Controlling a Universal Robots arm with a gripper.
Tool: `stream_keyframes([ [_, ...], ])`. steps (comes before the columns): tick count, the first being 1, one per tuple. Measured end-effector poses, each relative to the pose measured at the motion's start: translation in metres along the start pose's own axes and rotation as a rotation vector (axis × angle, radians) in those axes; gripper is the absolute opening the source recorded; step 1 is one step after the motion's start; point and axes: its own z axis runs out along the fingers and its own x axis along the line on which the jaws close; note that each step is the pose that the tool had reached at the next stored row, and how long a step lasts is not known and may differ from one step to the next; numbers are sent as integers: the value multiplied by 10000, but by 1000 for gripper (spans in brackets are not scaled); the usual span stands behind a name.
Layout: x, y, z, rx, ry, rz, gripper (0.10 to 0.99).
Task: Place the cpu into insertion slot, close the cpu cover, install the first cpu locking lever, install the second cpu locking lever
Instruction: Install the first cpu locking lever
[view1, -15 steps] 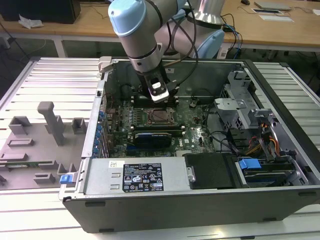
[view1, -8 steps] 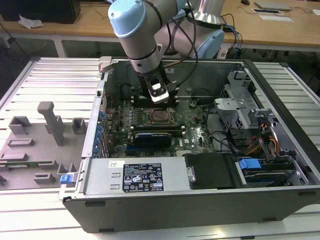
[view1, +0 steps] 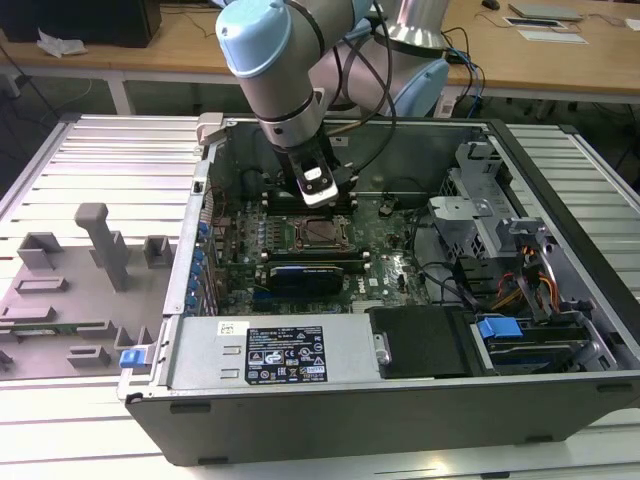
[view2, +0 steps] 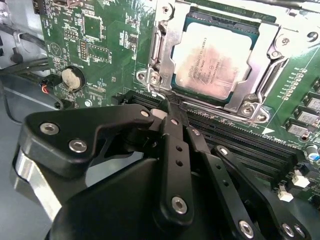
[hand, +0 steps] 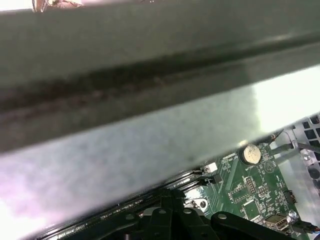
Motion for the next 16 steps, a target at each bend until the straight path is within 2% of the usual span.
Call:
stream_keyframes([
  [8, -20, 18, -68, 1, 0, -1, 106],
  [10, -32, 28, -108, 0, 0, 0, 106],
  [12, -58, 50, -194, 1, 0, 0, 106],
  [16, -84, 71, -281, 1, 1, 0, 106],
])
